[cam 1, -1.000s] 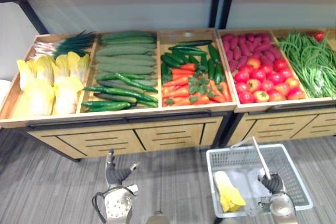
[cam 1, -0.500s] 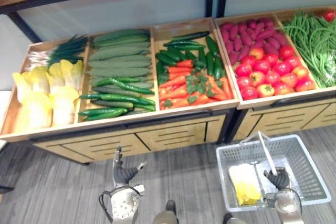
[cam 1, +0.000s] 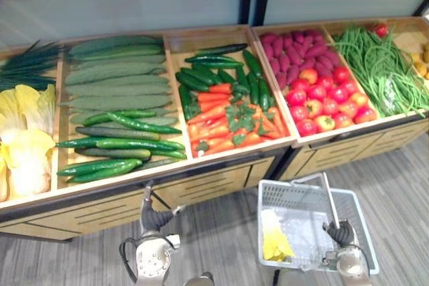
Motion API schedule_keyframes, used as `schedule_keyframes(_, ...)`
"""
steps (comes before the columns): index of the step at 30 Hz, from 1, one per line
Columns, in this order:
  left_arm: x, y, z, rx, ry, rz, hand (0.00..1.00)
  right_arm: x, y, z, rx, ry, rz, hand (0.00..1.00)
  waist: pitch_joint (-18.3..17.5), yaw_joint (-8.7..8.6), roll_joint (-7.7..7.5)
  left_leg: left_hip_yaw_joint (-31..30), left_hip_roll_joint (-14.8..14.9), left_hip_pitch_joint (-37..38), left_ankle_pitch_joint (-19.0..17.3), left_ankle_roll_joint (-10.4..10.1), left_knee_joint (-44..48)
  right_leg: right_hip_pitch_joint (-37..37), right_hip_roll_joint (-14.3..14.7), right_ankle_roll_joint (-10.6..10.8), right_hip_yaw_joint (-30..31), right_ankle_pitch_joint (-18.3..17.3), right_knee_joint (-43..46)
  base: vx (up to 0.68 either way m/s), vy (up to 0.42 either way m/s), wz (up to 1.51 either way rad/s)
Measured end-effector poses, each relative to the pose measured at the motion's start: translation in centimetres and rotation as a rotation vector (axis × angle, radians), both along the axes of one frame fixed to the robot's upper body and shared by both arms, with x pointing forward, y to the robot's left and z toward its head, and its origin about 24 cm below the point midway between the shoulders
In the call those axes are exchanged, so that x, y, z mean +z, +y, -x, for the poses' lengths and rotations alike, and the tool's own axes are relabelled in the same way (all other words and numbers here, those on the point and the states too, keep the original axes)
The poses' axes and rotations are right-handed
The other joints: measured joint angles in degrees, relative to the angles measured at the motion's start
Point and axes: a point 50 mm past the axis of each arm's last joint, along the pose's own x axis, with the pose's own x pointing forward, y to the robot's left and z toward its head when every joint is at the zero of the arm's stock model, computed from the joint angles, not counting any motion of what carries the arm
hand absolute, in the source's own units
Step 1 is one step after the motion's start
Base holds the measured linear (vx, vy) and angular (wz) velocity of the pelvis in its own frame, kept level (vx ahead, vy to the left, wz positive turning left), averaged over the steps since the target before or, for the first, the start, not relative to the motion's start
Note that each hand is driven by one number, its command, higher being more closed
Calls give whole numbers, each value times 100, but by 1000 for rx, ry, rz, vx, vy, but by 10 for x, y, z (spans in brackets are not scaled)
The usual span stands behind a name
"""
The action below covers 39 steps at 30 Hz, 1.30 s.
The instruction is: Pick vegetable in the basket
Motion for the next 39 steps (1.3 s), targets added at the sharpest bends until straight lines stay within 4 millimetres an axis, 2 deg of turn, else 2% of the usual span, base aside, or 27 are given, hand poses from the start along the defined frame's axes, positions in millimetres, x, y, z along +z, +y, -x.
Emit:
schedule_keyframes(1,1,2,-1,10,-6,-6,0,2,2,-5,10,-14,0,100,1,1,0,-21,65,-1,-1,-1,-8,-4,14,-60,-161,-193,-319,127,-32,-5)
schedule_keyframes(4,3,5,-3,23,-17,-9,0,7,3,-15,18,-40,2,100,2,0,0,-67,183,-1,-4,-11,-19,-40,98,75,-185,-120,-1390,145,-103,6)
schedule_keyframes(5,3,4,-4,23,-19,-7,0,7,3,-15,18,-39,3,100,-25,-1,-56,-119,204,9,-10,-77,-8,-50,68,251,-170,52,-1916,207,-222,23)
schedule_keyframes(6,4,4,-5,24,-22,-7,0,7,3,-14,17,-37,3,100,-33,-1,-78,-137,201,22,-20,-144,1,-46,53,322,-171,165,-2102,230,-289,35)
schedule_keyframes(7,5,6,-6,27,-27,-13,0,5,2,-12,17,-28,6,100,-21,-10,-211,-174,116,150,-86,-322,-1,17,-9,235,-146,942,-2305,203,-284,26)
schedule_keyframes(8,4,6,-7,30,-25,-13,0,5,0,-11,14,-19,14,100,-21,6,-215,-199,118,221,-127,-412,-10,77,-37,384,-207,673,-2265,214,-293,14)
schedule_keyframes(9,1,2,-6,58,-23,18,0,4,-7,-10,4,-6,38,100,-22,14,13,-287,303,231,-98,-522,-17,147,119,385,-307,596,-2305,176,-289,14)
schedule_keyframes(11,-1,-8,-7,64,-26,56,0,5,-20,-5,-41,-3,56,100,-20,-48,227,-356,465,235,-20,-639,-128,254,296,301,-518,546,-2394,134,-273,22)
schedule_keyframes(12,0,-13,-9,67,-38,75,0,2,-33,5,-112,13,57,100,-93,-80,396,-452,628,253,58,-735,-257,272,453,210,-650,491,-2407,78,-206,19)
schedule_keyframes(13,1,-13,-10,70,-45,76,0,0,-38,11,-142,24,57,100,-90,-110,416,-480,672,264,93,-763,-288,323,492,189,-695,478,-2442,73,-220,30)
schedule_keyframes(15,9,-13,-9,80,-85,72,0,-12,-57,45,-279,102,66,100,-135,-202,531,-581,813,300,125,-778,-302,625,654,129,-896,517,-2730,29,-123,34)
schedule_keyframes(17,15,-12,-9,85,-111,67,0,-18,-64,66,-342,150,75,100,-164,-227,542,-611,838,278,123,-781,-313,742,711,115,-961,602,-2984,11,-64,14)
schedule_keyframes(18,16,-8,-7,98,-115,61,0,-20,-68,76,-381,165,69,100,-165,-255,544,-600,837,272,120,-786,-359,819,743,108,-964,731,-3212,0,0,0)
schedule_keyframes(20,16,-4,-5,109,-112,47,0,-21,-71,83,-442,161,55,100,-175,-323,550,-573,800,190,103,-808,-389,860,746,122,-949,929,-3505,-23,18,-5)
schedule_keyframes(22,18,-2,-6,96,-111,18,0,-22,-71,86,-471,159,48,100,-176,-317,544,-424,756,172,68,-787,-371,865,745,156,-818,1098,-3735,-56,30,-28)
schedule_keyframes(24,19,-3,-7,90,-112,-2,0,-21,-73,88,-487,156,51,100,-211,-321,603,-338,771,94,-95,-692,-172,874,764,158,-770,1132,-3818,-44,14,-28)
schedule_keyframes(26,20,-5,-9,82,-119,-4,0,-17,-79,87,-515,139,64,100,-215,-320,679,-282,778,62,-240,-524,68,908,792,158,-659,1135,-3844,-4,19,-20)
schedule_keyframes(28,26,-6,-17,71,-144,-28,0,-13,-84,92,-547,125,91,100,-251,-343,734,-300,752,24,-208,-555,141,913,759,172,-647,1190,-3848,13,23,4)
schedule_keyframes(31,43,-4,-34,54,-217,-76,0,-8,-92,94,-555,113,118,100,-224,-382,678,-327,559,-19,-7,-577,-25,890,597,192,-656,1335,-3977,-19,29,11)
schedule_keyframes(34,67,11,-49,20,-285,-217,0,0,-96,81,-542,66,130,100,-207,-464,638,-291,416,-77,64,-661,-249,700,499,215,-569,1474,-4052,-56,30,-3)
schedule_keyframes(39,94,30,-51,-5,-348,-378,0,2,-96,74,-534,39,129,100,-168,-472,534,103,333,136,-45,-655,-268,623,480,279,-105,1546,-4052,-41,36,-42)
